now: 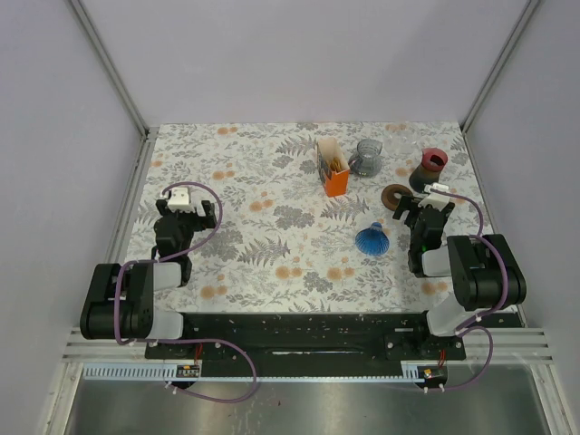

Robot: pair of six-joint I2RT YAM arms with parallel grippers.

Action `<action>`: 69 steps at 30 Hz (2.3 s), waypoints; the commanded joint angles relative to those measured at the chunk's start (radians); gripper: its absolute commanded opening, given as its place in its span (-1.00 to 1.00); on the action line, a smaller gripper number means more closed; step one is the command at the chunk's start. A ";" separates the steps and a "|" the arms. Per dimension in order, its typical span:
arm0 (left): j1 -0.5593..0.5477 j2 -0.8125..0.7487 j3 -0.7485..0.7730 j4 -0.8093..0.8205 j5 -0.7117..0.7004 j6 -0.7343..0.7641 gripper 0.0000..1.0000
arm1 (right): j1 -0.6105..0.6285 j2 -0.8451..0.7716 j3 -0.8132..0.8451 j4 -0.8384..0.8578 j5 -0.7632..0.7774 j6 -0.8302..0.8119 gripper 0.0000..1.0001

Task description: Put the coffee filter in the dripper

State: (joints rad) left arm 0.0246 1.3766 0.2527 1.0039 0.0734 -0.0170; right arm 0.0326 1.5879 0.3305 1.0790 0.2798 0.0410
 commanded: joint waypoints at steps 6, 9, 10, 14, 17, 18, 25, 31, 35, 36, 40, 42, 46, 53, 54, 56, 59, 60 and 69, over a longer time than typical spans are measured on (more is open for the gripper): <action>0.001 0.001 -0.004 0.076 -0.015 0.011 0.98 | 0.000 -0.023 0.013 0.056 0.030 -0.015 0.99; 0.003 0.001 -0.004 0.075 -0.014 0.011 0.98 | 0.000 -0.022 0.018 0.045 0.027 -0.015 0.99; 0.001 0.002 -0.003 0.075 -0.015 0.011 0.98 | -0.002 -0.023 0.021 0.035 0.025 -0.013 0.99; 0.001 0.002 -0.004 0.076 -0.014 0.011 0.98 | 0.000 -0.023 0.018 0.041 0.027 -0.013 0.99; 0.001 0.001 -0.004 0.076 -0.012 0.011 0.98 | 0.000 -0.025 0.016 0.047 0.027 -0.015 0.99; 0.003 0.002 -0.003 0.078 -0.011 0.011 0.98 | -0.002 -0.026 0.010 0.058 0.032 -0.015 0.99; 0.003 -0.090 0.224 -0.382 0.075 0.055 0.98 | 0.001 -0.196 0.103 -0.242 0.000 -0.019 0.94; 0.001 -0.109 0.420 -0.601 0.092 0.129 0.98 | 0.000 -0.344 0.266 -0.566 -0.103 0.043 0.80; 0.001 -0.125 0.616 -0.886 0.150 0.166 0.98 | 0.001 -0.373 0.499 -0.889 -0.183 0.068 0.80; 0.001 -0.114 0.679 -0.977 0.166 0.166 0.98 | 0.001 -0.358 0.560 -0.983 -0.168 0.080 0.82; 0.000 -0.067 0.862 -1.253 0.245 0.175 0.97 | 0.001 -0.245 0.864 -1.345 -0.111 0.114 0.84; -0.006 -0.053 0.924 -1.341 0.256 0.177 0.94 | 0.000 -0.183 0.996 -1.467 -0.097 0.125 0.84; -0.012 -0.037 1.017 -1.468 0.246 0.164 0.91 | -0.002 -0.057 1.203 -1.632 -0.068 0.123 0.79; -0.014 -0.010 1.112 -1.602 0.214 0.186 0.89 | -0.014 0.165 1.502 -1.817 0.001 0.076 0.52; -0.011 -0.005 1.122 -1.613 0.207 0.190 0.89 | -0.014 0.193 1.533 -1.824 -0.014 0.060 0.50; -0.012 0.004 1.140 -1.631 0.191 0.196 0.89 | -0.014 0.253 1.607 -1.840 -0.088 0.053 0.43; -0.011 0.032 1.162 -1.654 0.178 0.206 0.89 | -0.014 0.372 1.772 -1.901 -0.276 0.048 0.29; -0.011 0.038 1.166 -1.662 0.174 0.206 0.89 | -0.013 0.426 1.824 -1.933 -0.339 0.062 0.24; -0.014 0.078 1.197 -1.679 0.140 0.206 0.88 | 0.010 0.808 2.260 -2.131 -0.343 0.174 0.31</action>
State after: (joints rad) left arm 0.0143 1.4544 1.3987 -0.6712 0.2470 0.1833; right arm 0.0254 2.2860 2.4405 -0.9222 -0.0643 0.1631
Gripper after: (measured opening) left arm 0.946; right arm 0.631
